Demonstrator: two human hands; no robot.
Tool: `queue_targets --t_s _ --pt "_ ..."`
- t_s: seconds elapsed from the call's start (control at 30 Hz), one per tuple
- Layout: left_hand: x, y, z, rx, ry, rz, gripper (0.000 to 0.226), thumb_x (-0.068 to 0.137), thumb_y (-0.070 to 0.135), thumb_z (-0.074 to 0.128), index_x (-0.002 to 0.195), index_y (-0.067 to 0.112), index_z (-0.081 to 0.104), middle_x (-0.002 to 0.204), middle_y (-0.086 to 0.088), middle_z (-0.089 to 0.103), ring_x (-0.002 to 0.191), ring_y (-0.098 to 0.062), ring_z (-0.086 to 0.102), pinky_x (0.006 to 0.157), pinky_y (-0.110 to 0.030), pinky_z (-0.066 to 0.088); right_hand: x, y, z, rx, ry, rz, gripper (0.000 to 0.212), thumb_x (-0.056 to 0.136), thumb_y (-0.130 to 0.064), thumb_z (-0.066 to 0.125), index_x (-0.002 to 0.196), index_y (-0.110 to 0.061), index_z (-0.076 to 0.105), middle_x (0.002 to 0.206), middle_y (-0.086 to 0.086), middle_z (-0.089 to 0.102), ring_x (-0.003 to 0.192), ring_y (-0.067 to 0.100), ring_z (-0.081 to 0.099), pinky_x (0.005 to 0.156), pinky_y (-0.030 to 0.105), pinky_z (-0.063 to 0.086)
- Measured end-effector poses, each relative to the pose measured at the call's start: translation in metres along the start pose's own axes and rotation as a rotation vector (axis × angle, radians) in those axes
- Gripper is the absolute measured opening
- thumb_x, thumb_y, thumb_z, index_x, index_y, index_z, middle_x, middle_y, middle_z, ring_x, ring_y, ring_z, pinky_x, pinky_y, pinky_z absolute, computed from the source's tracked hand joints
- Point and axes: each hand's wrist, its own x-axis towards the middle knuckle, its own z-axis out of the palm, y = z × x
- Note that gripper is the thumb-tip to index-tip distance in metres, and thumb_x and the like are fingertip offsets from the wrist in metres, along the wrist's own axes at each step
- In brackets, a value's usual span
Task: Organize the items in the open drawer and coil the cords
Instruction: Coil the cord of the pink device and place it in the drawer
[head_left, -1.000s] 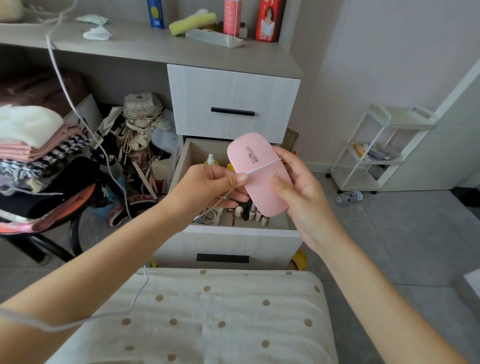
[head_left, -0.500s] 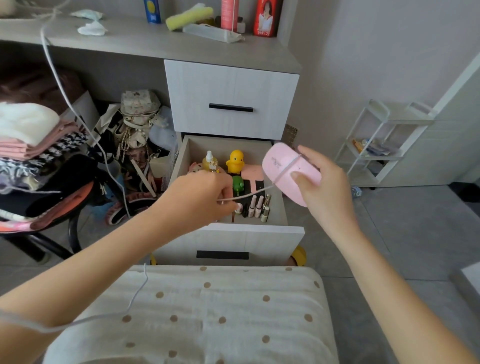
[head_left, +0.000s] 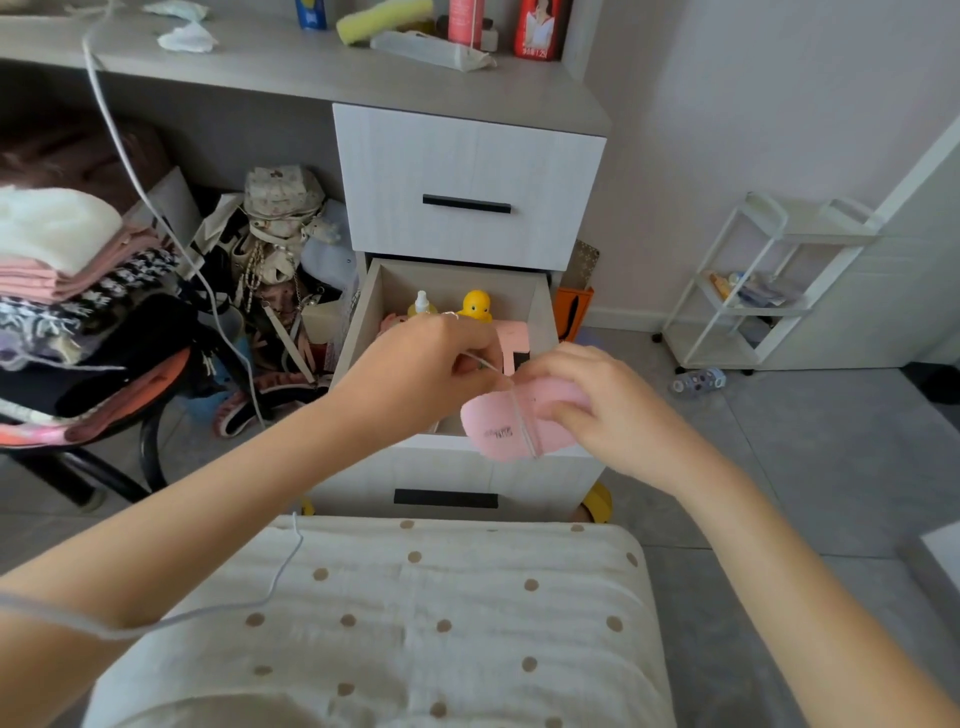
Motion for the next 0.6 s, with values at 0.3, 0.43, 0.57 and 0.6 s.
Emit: queue_targets --t_s 0.3,0.43,0.57,0.6 --pt "-0.015 -0.017 0.015 -0.678 -0.245 -0.274 0.011 0.086 0.007 0.063 0.092 0.010 0.072 0.092 -0.003 0.071 0.086 -0.007 0.064 0.083 -0.021 0.050 -0.011 -0.006 0.000 0.340 -0.225 0.048 0.030 0.086 -0.008 0.061 0.106 -0.030 0.059 0.112 -0.021 0.057 0.102 -0.005 0.052 0.085 0.017 0.046" --pt "-0.020 -0.017 0.018 -0.980 -0.318 -0.367 0.014 0.083 0.015 0.058 0.088 0.012 0.071 0.084 -0.005 0.067 0.077 -0.012 0.063 0.068 -0.018 0.049 -0.012 -0.002 0.006 0.593 -0.212 0.044 0.030 0.085 -0.012 0.062 0.112 -0.025 0.060 0.118 -0.008 0.061 0.111 0.010 0.056 0.094 0.032 0.047" --pt "-0.022 -0.012 0.016 -1.122 -0.377 -0.395 0.027 0.080 0.017 0.048 0.062 0.026 0.067 0.062 0.008 0.060 0.051 -0.005 0.056 0.046 -0.015 0.042 -0.016 -0.002 0.016 0.863 -0.210 0.085 0.039 0.082 -0.017 0.062 0.120 -0.021 0.055 0.122 0.014 0.057 0.113 0.030 0.055 0.093 0.044 0.048" --pt "-0.022 -0.012 0.016 -1.135 -0.388 -0.394 0.028 0.079 0.018 0.048 0.060 0.027 0.067 0.061 0.009 0.060 0.050 -0.005 0.056 0.045 -0.015 0.042 -0.016 -0.003 0.018 0.901 -0.203 0.083 0.039 0.084 -0.017 0.061 0.121 -0.024 0.055 0.122 0.018 0.055 0.112 0.034 0.054 0.091 0.043 0.048"
